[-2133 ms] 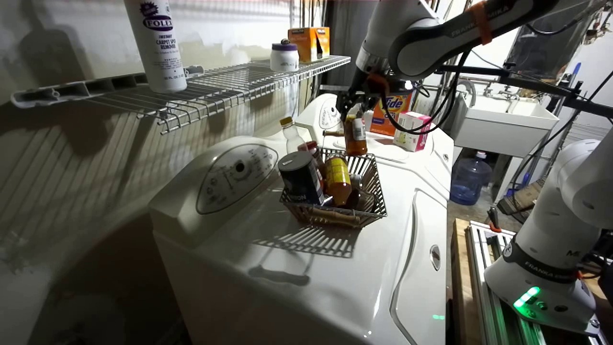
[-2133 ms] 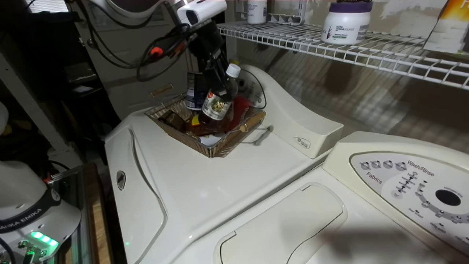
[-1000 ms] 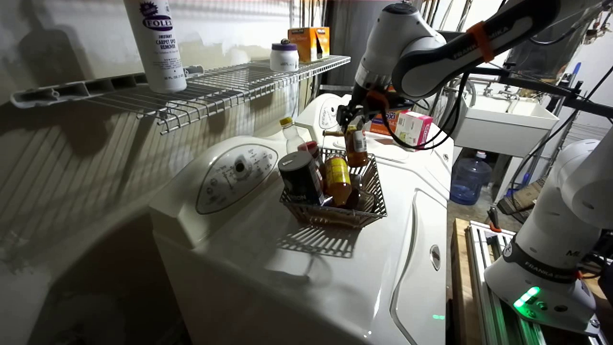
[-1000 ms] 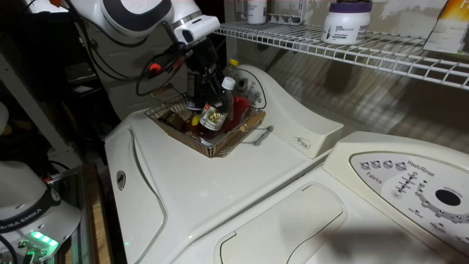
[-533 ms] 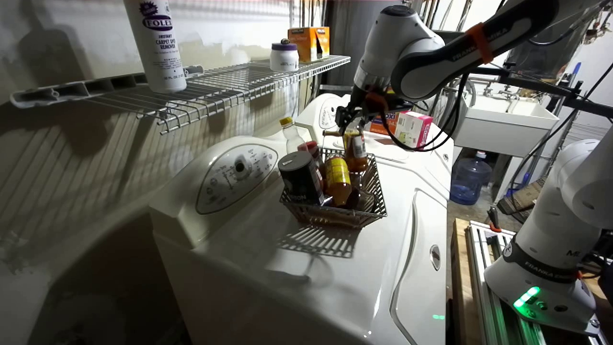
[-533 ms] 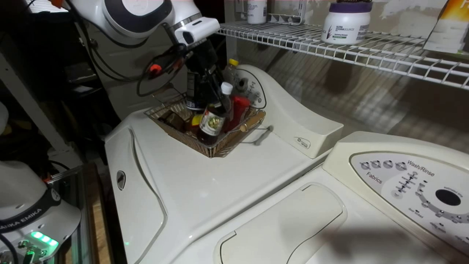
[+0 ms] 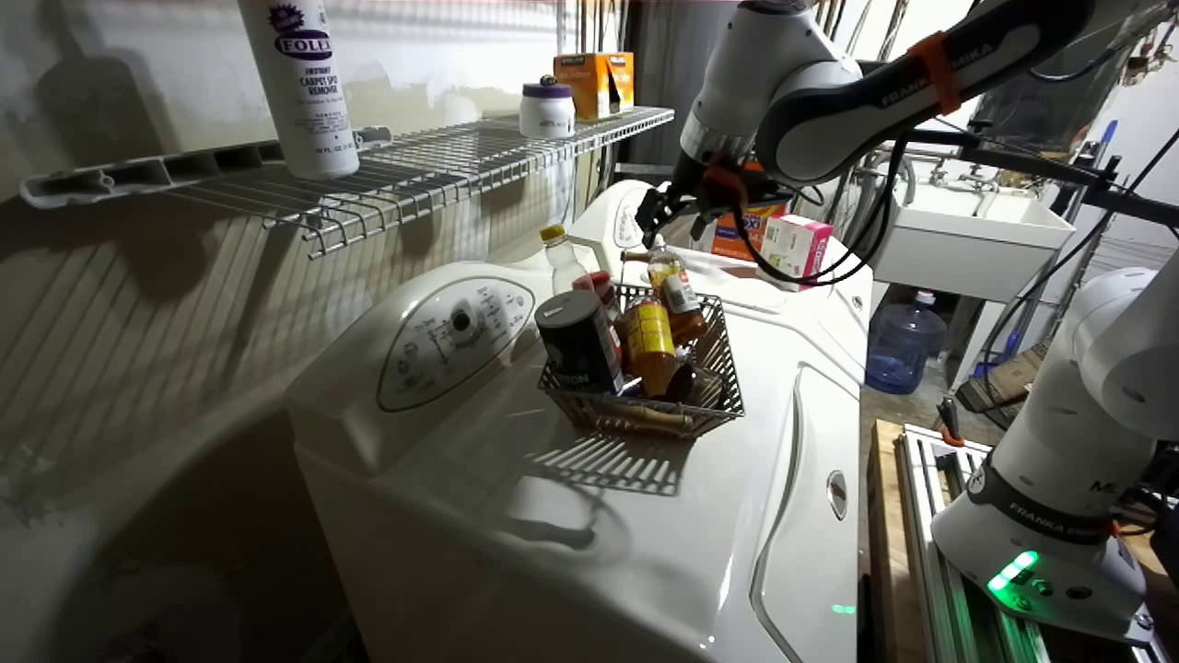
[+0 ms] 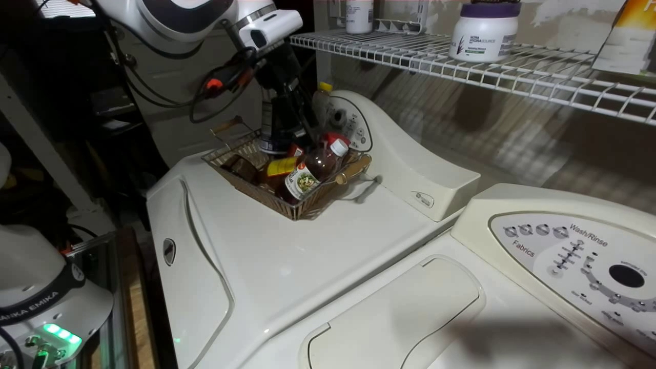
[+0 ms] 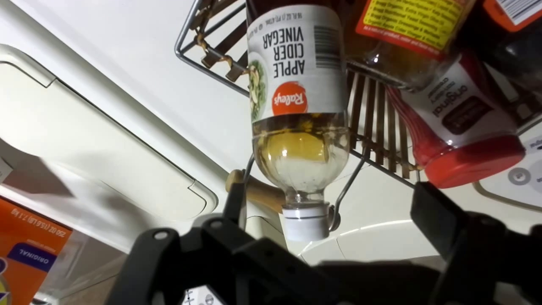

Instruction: Put the brown bottle from the bottom shelf into the basket.

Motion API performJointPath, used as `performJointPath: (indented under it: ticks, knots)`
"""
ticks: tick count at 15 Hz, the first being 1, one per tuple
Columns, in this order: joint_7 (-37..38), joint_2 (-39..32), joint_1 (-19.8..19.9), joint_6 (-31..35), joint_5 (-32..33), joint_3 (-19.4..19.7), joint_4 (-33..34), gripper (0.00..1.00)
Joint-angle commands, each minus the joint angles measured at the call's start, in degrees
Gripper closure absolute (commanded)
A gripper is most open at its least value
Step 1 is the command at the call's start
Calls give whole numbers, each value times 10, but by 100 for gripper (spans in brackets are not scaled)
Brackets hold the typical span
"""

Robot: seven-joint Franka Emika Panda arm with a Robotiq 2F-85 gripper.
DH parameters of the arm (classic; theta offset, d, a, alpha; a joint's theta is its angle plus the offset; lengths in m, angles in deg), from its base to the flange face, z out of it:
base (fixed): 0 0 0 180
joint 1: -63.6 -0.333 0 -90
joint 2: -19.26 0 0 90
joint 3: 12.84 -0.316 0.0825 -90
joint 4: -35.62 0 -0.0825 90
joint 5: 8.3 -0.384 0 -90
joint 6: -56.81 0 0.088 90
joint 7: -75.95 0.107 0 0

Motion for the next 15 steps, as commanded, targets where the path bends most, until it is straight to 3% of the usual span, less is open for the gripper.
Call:
performJointPath:
  ticks: [1,13,14,15]
  knots:
    - [-1,39,-8,-37,-3,-10,-1,0]
    - [-120,118,-65,-272,-142,-20,33,0]
    - [-144,118,-77,-289,-175,-12,40,0]
    - [-112,114,-57,-254,-136,-26,25,0]
